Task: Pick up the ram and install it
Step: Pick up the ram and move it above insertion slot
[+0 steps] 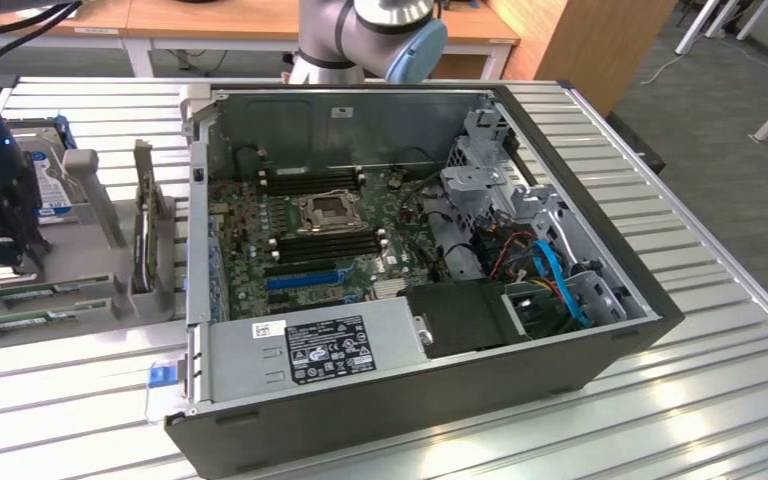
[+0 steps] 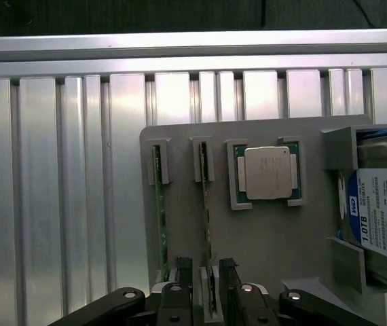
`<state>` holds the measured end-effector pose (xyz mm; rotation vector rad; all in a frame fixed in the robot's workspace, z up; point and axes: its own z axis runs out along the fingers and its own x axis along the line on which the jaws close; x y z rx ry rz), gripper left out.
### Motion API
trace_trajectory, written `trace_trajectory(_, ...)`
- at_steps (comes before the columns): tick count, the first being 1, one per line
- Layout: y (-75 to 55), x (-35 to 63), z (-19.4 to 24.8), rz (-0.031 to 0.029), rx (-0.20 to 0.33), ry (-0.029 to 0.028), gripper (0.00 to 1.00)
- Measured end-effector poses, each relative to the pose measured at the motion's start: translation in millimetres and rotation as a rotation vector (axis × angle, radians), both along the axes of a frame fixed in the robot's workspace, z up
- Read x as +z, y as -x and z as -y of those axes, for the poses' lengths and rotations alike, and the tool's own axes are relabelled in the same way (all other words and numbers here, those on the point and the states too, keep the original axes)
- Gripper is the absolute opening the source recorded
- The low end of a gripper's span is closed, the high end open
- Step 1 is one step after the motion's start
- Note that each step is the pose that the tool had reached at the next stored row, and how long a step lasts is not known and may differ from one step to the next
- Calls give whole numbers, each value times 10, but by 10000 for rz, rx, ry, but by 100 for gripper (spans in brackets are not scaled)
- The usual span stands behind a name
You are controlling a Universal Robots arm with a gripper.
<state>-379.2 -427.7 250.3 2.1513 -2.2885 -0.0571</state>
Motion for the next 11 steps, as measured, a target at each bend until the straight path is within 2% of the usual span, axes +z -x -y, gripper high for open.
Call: trace_trajectory(11,0,-60,0,1,0,0,30)
